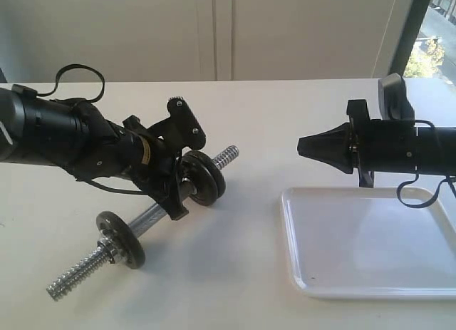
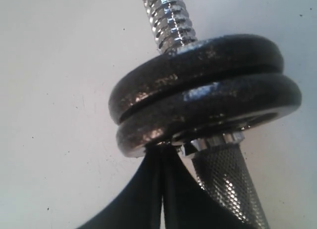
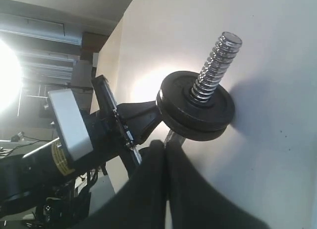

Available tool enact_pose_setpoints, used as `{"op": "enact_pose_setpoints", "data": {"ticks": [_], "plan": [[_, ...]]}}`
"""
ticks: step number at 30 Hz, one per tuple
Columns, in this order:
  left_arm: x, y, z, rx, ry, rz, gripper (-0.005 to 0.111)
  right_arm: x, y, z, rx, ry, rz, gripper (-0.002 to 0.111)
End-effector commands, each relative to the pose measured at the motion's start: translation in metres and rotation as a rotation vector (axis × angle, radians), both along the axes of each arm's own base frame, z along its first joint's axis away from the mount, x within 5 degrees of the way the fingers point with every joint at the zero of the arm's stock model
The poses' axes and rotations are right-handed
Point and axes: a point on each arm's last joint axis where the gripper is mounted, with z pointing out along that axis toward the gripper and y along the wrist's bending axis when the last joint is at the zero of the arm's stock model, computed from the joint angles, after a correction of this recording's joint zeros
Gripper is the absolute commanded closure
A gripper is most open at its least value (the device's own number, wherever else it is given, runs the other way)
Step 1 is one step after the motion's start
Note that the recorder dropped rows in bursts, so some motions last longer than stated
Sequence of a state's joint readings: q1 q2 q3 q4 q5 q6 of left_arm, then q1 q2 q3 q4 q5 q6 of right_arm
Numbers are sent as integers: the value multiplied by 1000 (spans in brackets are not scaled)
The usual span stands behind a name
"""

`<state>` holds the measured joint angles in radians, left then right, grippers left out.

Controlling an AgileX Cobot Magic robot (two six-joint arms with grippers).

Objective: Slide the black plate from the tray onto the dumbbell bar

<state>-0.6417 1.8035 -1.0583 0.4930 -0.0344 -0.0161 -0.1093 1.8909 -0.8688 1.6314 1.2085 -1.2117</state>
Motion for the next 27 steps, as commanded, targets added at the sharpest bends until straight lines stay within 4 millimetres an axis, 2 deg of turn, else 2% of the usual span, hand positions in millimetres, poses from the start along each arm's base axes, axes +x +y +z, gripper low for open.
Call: {"op": "enact_pose_setpoints", "data": {"ticks": [1, 9, 14, 19, 22, 25, 27], "plan": [[-1, 2, 3, 7, 6, 15, 107, 1, -2, 4, 8, -26, -2, 108], [-10, 11, 41, -38, -37, 51, 107, 1, -2, 4, 8, -27, -1, 108], [-17, 18, 56, -68, 108, 197, 107, 1, -2, 4, 8, -27, -1, 108], [-17, 7, 67, -39, 249, 158, 107, 1, -2, 4, 8, -27, -1, 108], [-14, -2, 67, -8, 335, 92, 107, 0, 1, 4, 8, -27, 8, 108], [-6, -9, 60, 2, 350, 96, 107, 0, 3, 4, 7, -29, 13, 108], [-3, -10, 51, 29, 359, 87, 99, 0, 3, 4, 7, -29, 13, 108]]}}
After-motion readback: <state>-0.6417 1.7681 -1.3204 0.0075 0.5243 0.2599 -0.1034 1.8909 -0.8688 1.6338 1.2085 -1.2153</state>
